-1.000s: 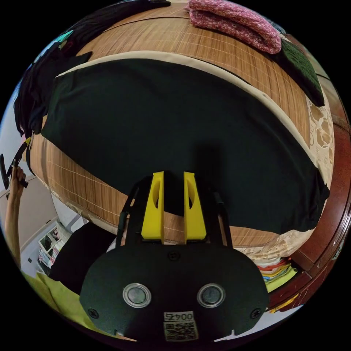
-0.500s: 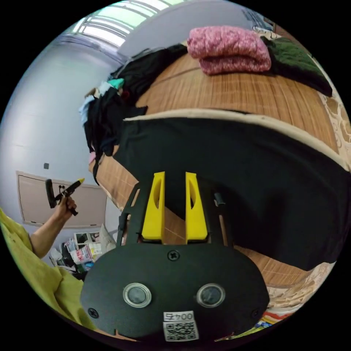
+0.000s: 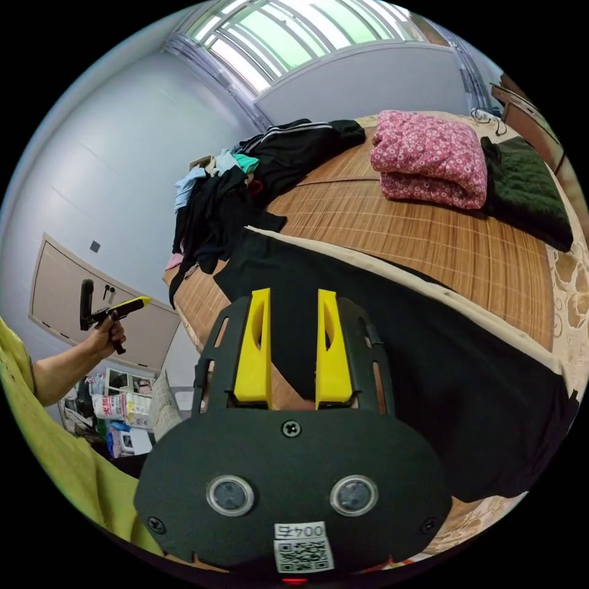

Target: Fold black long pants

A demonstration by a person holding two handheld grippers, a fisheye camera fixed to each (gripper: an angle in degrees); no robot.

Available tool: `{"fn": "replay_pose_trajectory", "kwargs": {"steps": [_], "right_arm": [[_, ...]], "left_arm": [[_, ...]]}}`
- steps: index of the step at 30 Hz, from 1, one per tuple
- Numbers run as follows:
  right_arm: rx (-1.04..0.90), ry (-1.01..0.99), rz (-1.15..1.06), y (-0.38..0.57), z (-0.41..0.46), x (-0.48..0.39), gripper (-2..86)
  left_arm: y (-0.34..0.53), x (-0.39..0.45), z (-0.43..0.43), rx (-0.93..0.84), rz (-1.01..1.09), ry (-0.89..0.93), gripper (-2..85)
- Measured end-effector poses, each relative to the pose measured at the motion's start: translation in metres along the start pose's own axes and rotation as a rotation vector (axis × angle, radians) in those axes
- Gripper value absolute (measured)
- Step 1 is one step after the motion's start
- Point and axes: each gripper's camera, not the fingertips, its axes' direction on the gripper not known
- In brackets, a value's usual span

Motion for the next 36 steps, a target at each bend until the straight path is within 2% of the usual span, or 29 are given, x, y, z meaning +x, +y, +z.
{"fn": "replay_pose_trajectory", "kwargs": {"steps": [3, 8, 18, 36], "right_arm": [[0.003, -0.007, 0.022, 0.010, -0.009, 0.012, 13.0], [0.081, 0.091, -0.007, 0.028, -0.021, 0.022, 15.8], [0.052, 0.028, 0.030, 0.035, -0.024, 0.041, 13.7], [-0.008, 0.048, 0.019, 0.019, -0.034, 0.027, 12.9]], "left_arm": [[0.004, 0.016, 0.000, 0.005, 0.012, 0.009, 1.9], [0.013, 0.039, 0.006, 0.003, 0.000, 0.048, 2.0], [0.018, 0.074, 0.007, -0.013, 0.038, 0.054, 2.1], [0.001, 0.125, 0.013, 0.002, 0.067, 0.131, 1.9]]}}
